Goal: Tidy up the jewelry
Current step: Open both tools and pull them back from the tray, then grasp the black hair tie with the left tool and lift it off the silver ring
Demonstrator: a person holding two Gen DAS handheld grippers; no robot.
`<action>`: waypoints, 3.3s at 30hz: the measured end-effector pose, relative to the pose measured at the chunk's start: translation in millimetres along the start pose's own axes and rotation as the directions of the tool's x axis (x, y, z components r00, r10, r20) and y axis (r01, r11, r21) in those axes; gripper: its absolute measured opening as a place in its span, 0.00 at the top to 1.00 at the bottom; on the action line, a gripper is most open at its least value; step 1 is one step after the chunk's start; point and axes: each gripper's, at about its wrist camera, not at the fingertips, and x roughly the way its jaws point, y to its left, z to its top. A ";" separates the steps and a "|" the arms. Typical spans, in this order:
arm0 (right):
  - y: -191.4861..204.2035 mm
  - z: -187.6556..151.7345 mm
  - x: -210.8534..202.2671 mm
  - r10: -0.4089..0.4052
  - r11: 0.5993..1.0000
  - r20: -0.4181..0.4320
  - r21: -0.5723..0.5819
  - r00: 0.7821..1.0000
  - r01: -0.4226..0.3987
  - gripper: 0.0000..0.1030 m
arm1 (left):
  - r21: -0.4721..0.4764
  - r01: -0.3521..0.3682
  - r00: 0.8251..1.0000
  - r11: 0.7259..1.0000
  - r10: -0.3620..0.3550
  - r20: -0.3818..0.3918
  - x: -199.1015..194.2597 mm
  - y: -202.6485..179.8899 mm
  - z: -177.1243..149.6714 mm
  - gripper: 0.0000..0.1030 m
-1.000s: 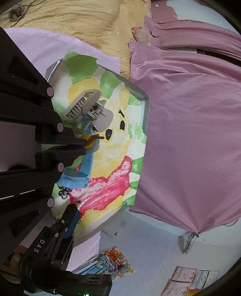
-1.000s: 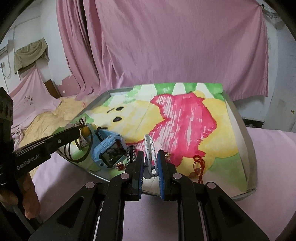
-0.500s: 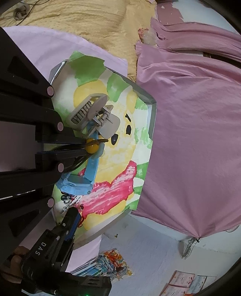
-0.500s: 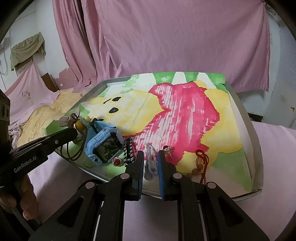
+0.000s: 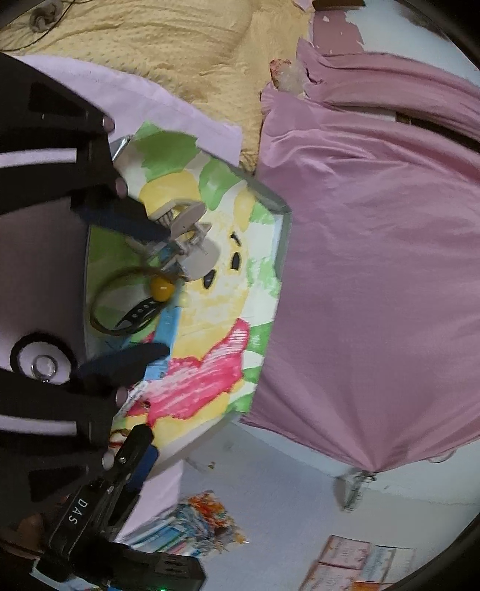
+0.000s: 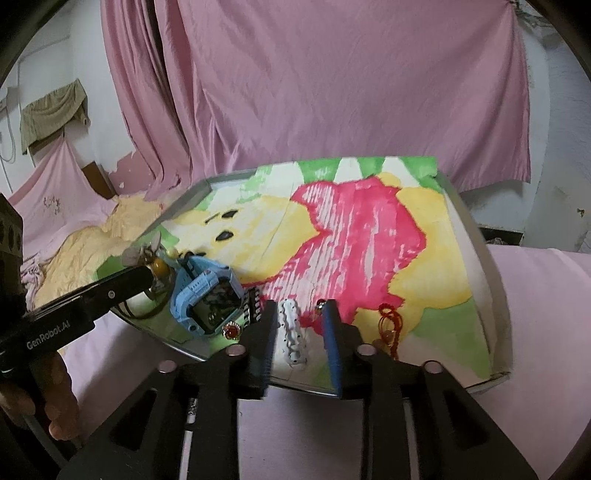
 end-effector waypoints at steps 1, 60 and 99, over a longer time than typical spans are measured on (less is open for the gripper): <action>-0.6 -0.1 -2.2 0.000 1.000 0.011 0.003 1.000 0.000 0.60 | -0.006 0.001 1.000 1.000 -0.001 0.016 -2.9 1.3 0.1 0.35; 7.7 -75.4 -143.8 -0.120 0.990 0.230 -0.051 0.966 0.135 0.10 | 0.090 0.019 0.994 0.996 -0.009 -0.111 -74.7 -2.5 -63.7 0.01; -0.1 -53.4 -61.8 -0.024 0.995 -0.094 -0.103 0.995 0.015 0.36 | 0.297 0.026 0.899 0.954 0.107 -0.424 21.6 -51.5 -42.7 0.91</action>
